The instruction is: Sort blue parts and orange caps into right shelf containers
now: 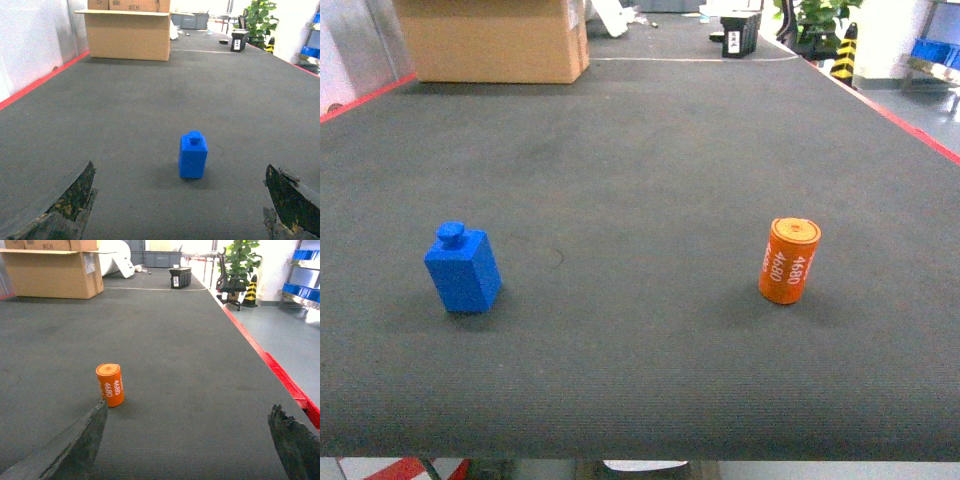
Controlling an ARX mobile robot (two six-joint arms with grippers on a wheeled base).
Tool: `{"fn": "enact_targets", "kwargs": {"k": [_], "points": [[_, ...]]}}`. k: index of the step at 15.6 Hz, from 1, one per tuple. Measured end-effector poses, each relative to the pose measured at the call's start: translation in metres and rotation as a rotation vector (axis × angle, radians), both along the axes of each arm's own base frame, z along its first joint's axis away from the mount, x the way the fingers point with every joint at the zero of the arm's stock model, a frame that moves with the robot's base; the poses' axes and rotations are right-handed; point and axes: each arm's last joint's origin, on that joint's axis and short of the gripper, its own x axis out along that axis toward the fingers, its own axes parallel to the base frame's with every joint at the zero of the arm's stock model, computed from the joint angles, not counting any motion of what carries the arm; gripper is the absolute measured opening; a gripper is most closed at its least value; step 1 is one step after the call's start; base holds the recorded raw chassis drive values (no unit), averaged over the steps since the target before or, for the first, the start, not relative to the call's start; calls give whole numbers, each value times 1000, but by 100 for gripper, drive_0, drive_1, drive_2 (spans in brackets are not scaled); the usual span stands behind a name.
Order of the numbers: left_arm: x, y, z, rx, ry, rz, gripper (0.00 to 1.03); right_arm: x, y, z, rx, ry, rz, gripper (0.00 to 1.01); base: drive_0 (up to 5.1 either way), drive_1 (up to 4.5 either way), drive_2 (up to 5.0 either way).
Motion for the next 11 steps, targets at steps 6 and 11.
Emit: {"fn": "enact_targets", "kwargs": {"k": [6,11], "points": [[0,0,0,0,3,0,98,0,0,0,0,2,0,98,0,0,0],[0,0,0,0,3,0,98,0,0,0,0,2,0,98,0,0,0]]}}
